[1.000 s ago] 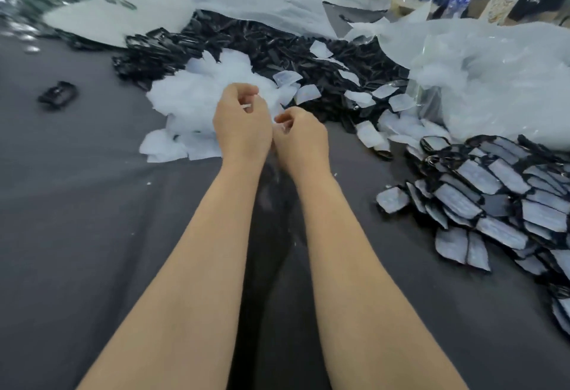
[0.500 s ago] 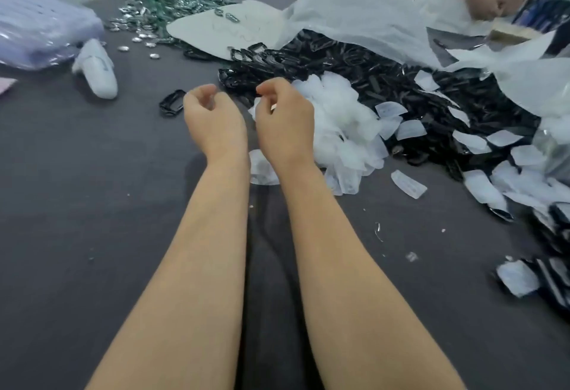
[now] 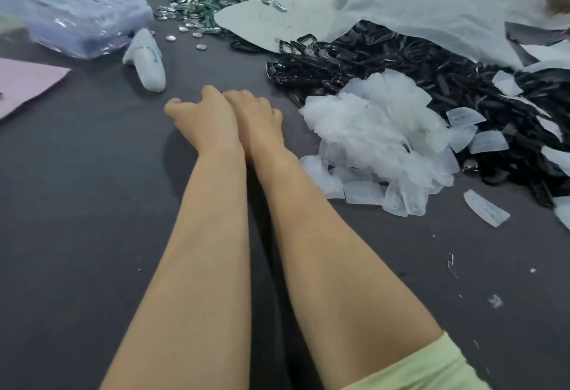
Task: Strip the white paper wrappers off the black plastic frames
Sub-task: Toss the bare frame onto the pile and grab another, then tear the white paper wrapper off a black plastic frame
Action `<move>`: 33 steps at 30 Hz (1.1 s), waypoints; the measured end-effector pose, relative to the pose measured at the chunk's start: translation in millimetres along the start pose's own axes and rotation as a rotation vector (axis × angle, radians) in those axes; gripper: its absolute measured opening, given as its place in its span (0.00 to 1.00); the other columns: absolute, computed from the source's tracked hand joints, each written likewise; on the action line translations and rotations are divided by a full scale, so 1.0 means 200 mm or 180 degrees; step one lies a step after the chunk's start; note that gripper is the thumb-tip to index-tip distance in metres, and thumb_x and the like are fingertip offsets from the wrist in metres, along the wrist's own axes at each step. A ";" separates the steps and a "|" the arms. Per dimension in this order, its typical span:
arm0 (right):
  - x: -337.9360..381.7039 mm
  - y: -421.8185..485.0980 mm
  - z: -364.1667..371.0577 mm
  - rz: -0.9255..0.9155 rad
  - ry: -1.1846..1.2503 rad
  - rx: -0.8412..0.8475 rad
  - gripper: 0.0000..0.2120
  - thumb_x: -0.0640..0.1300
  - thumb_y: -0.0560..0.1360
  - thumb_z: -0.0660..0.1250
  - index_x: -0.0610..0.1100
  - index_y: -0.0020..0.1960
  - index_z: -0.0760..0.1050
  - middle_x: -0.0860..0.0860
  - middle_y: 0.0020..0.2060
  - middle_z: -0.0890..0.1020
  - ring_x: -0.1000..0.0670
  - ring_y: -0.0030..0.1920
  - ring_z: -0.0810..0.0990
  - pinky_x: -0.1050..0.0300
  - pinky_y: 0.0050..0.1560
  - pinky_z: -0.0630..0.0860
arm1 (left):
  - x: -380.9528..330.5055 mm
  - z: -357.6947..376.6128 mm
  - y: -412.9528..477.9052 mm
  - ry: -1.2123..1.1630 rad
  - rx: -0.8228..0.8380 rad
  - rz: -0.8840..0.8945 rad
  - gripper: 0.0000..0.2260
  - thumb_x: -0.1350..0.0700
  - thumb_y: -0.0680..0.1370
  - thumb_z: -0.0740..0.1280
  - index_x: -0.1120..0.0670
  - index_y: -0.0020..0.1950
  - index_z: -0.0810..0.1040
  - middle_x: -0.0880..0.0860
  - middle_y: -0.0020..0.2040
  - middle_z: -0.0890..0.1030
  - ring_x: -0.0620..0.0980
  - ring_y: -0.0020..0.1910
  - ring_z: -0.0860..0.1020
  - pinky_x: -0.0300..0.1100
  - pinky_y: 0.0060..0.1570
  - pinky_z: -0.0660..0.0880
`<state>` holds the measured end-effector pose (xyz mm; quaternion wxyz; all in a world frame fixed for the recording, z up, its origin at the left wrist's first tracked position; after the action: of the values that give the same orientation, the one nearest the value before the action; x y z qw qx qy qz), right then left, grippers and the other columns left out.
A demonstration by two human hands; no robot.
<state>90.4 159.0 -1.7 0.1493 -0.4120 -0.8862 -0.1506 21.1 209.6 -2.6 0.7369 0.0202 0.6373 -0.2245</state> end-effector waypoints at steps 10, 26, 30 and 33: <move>-0.08 -0.19 -0.40 0.0099 0.0884 -0.1097 0.07 0.38 0.77 0.61 0.41 0.48 0.78 0.46 0.46 0.81 0.49 0.46 0.77 0.60 0.40 0.63 | -0.07 0.21 -0.24 0.0186 0.1102 0.0058 0.11 0.59 0.78 0.62 0.58 0.35 0.71 0.51 0.29 0.71 0.47 0.27 0.68 0.34 0.24 0.62; -1.11 -0.95 -0.69 0.2314 -0.0284 -0.0616 0.16 0.47 0.80 0.58 0.53 0.67 0.72 0.47 0.70 0.68 0.41 0.70 0.64 0.46 0.68 0.64 | 0.28 0.66 -1.01 0.0349 0.2425 0.0148 0.03 0.64 0.80 0.60 0.58 0.51 0.71 0.55 0.39 0.80 0.38 0.21 0.74 0.35 0.29 0.76; -1.12 -0.92 -0.65 0.2267 -0.0360 -0.0596 0.16 0.47 0.81 0.55 0.51 0.66 0.72 0.49 0.71 0.67 0.43 0.72 0.58 0.44 0.71 0.56 | 0.35 0.68 -1.06 0.0277 0.2482 -0.0052 0.04 0.65 0.80 0.59 0.56 0.50 0.70 0.56 0.42 0.80 0.39 0.22 0.75 0.33 0.28 0.75; -1.14 -0.94 -0.71 0.2431 0.0040 -0.1175 0.15 0.42 0.78 0.58 0.50 0.61 0.77 0.47 0.64 0.74 0.42 0.69 0.64 0.47 0.68 0.59 | 0.39 0.67 -1.06 0.0271 0.2471 -0.0060 0.06 0.66 0.79 0.58 0.57 0.52 0.70 0.54 0.40 0.79 0.39 0.23 0.76 0.33 0.29 0.76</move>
<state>105.0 -167.1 11.4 0.1235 -0.7296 -0.6271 -0.2432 77.5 -47.0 3.8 0.6453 0.3010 0.5351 -0.4547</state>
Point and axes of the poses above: each hand's wrist, its own y-axis towards the middle knuckle, its own z-axis out of the palm, x = y × z, the point moved 7 cm from there along y, towards the middle knuckle
